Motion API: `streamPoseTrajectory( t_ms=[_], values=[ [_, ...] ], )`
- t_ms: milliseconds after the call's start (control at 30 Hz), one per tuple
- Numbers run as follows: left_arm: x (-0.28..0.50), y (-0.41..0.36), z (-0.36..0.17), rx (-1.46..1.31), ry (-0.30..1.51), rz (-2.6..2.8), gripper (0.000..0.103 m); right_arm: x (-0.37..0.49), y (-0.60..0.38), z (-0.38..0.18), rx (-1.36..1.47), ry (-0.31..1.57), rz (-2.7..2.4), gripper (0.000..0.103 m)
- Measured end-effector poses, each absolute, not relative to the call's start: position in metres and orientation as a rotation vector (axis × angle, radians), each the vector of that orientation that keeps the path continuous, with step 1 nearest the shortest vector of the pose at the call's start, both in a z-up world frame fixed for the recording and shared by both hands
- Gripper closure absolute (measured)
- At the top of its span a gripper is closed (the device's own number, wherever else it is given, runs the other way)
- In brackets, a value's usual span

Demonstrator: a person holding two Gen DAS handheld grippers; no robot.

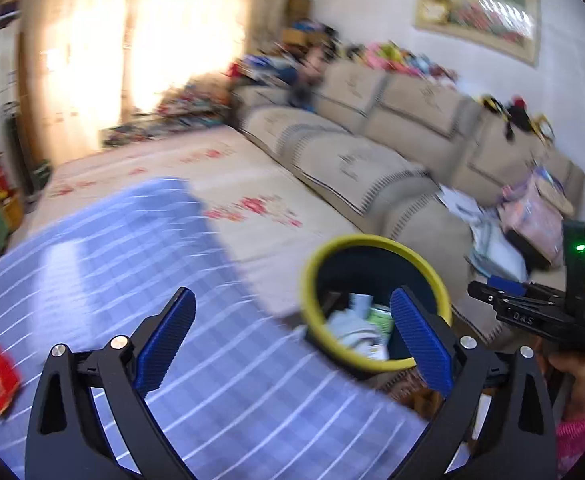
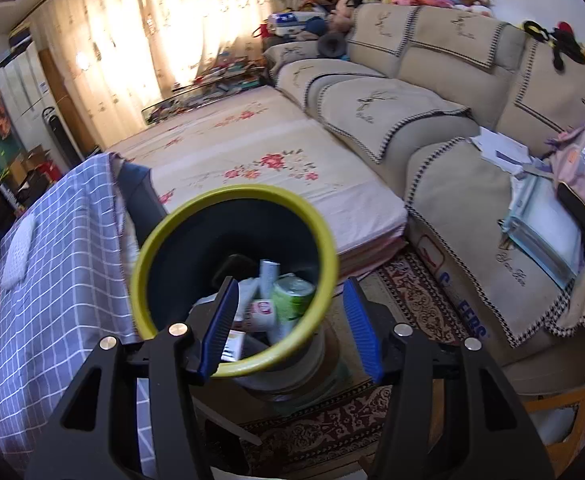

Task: Collect trash
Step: 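Grasp the brown square tray with the left gripper and drop it into the bin, then grasp the white foam net with the right gripper and carry it toward the bin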

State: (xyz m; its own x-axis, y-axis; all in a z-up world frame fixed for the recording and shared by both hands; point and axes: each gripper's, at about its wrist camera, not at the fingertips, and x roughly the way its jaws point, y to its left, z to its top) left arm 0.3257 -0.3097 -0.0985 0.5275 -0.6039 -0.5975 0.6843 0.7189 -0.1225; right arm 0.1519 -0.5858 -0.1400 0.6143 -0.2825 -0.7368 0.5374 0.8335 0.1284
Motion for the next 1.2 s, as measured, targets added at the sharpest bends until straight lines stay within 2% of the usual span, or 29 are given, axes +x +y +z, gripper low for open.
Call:
streamPoseTrajectory(
  t_ms=[233,400,600,867,1200],
  values=[
    [0.324,-0.159,-0.082,0.047,0.55,-0.512,0.005,0.196,-0.536,-0.135,0.291,0.793,-0.373,0.051],
    [0.325,-0.082,-0.09,0.066,0.49,-0.329,0.005,0.234,-0.492,-0.122,0.227,0.791,-0.283,0.051],
    [0.341,-0.008,-0.109,-0.068,0.487,-0.193,0.005,0.289,-0.421,-0.101,0.155,0.779,-0.134,0.044],
    [0.354,0.024,-0.132,-0.161,0.551,-0.11,0.005,0.366,-0.34,-0.097,0.13,0.81,0.04,0.029],
    [0.358,0.027,-0.139,-0.163,0.566,-0.084,0.005,0.464,-0.274,-0.134,0.105,0.963,0.071,0.023]
  ],
)
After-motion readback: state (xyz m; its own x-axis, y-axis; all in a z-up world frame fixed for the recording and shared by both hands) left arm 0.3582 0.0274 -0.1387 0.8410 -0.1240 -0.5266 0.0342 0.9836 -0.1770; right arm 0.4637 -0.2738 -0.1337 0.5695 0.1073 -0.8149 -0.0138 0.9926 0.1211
